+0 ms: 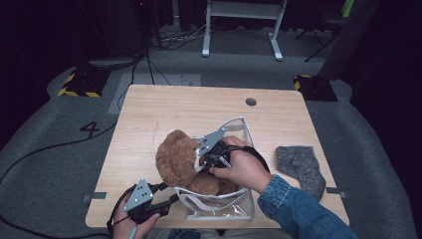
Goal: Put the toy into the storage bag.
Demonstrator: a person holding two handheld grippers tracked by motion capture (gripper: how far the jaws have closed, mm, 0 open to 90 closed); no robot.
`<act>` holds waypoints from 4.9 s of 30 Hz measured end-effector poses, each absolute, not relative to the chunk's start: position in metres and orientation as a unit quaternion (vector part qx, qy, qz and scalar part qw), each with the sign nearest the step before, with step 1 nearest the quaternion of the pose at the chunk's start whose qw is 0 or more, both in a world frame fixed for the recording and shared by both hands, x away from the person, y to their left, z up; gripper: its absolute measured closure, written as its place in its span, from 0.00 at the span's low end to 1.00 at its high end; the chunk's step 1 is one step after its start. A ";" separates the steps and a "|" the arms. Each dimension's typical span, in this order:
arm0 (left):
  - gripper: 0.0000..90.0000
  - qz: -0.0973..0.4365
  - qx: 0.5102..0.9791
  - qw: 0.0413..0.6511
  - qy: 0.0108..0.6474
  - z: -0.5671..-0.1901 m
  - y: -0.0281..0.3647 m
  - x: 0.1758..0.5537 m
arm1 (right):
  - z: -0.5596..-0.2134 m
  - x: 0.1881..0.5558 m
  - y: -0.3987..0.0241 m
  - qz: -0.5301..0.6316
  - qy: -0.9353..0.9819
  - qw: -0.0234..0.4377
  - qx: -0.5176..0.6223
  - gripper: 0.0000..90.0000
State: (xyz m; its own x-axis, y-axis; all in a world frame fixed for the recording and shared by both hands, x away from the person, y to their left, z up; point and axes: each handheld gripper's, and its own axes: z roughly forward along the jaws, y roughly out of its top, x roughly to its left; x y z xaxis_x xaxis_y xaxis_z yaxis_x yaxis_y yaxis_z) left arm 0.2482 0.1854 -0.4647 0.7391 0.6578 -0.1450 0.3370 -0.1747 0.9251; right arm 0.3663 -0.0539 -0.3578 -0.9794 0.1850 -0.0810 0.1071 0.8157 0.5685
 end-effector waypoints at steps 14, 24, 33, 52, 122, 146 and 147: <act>0.55 0.148 0.754 0.548 0.331 -0.463 0.184 0.252 | -0.363 0.371 -0.056 0.274 0.957 0.046 0.086 0.75; 0.62 0.195 0.759 0.541 0.305 -0.450 0.178 0.255 | -0.358 0.369 -0.056 0.244 0.965 0.050 0.087 0.75; 0.63 0.199 0.748 0.558 0.298 -0.446 0.175 0.255 | -0.364 0.369 -0.070 0.175 0.978 0.047 0.105 0.77; 0.56 0.181 0.748 0.555 0.315 -0.455 0.184 0.253 | -0.381 0.372 -0.059 0.180 0.977 0.032 0.106 0.68; 0.47 0.206 0.743 0.475 0.425 -0.481 0.240 0.257 | -0.298 0.363 -0.271 0.521 0.794 0.152 0.274 0.41; 0.47 0.189 0.753 0.458 0.433 -0.497 0.239 0.269 | -0.399 0.341 -0.346 0.479 0.769 0.179 0.382 0.41; 0.47 0.190 0.753 0.457 0.434 -0.497 0.239 0.269 | -0.404 0.341 -0.348 0.473 0.771 0.184 0.384 0.41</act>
